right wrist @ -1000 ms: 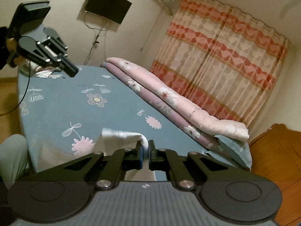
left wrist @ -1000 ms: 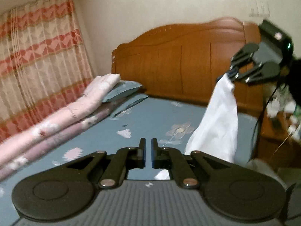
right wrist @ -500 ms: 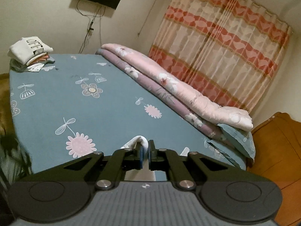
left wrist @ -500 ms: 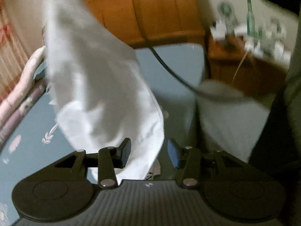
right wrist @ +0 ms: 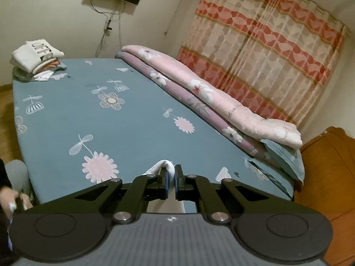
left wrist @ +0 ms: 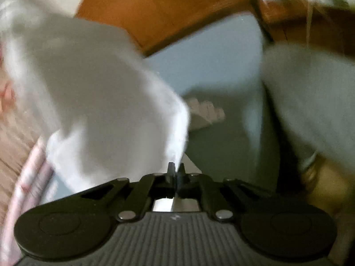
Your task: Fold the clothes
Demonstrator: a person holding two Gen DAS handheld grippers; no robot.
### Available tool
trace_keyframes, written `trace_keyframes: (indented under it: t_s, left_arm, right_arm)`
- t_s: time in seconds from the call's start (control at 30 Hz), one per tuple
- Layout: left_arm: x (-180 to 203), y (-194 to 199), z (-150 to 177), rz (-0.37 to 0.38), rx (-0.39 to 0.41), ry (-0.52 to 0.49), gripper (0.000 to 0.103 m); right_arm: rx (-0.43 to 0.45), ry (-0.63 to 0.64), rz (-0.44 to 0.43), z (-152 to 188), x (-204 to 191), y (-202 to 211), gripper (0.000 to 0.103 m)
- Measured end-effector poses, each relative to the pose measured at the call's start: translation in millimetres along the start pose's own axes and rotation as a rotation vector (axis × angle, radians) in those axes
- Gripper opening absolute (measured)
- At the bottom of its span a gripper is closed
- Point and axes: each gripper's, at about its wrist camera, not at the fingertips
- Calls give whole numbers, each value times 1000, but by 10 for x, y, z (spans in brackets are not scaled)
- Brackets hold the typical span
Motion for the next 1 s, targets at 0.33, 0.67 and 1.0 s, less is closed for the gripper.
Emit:
trace_keyframes:
  t_s: [0.33, 0.67, 1.0]
  left_arm:
    - [-1761, 360, 193, -32, -43, 594, 0]
    - [-2632, -119, 772, -83, -126, 857, 0]
    - [-3139, -1097, 1270, -21, -281, 976, 0]
  right_arm:
    - [-76, -186, -89, 562, 300, -297, 6]
    - [-227, -335, -165, 1241, 443, -1178, 6]
    - [-335, -467, -106, 1784, 883, -2303, 6]
Point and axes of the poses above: each gripper's, at about its wrist camera, not at the fingertips, and y roughly against the way its jaws point, x to its right, z to its underside, and after that the axes turned 9 degrees about x, right-handed
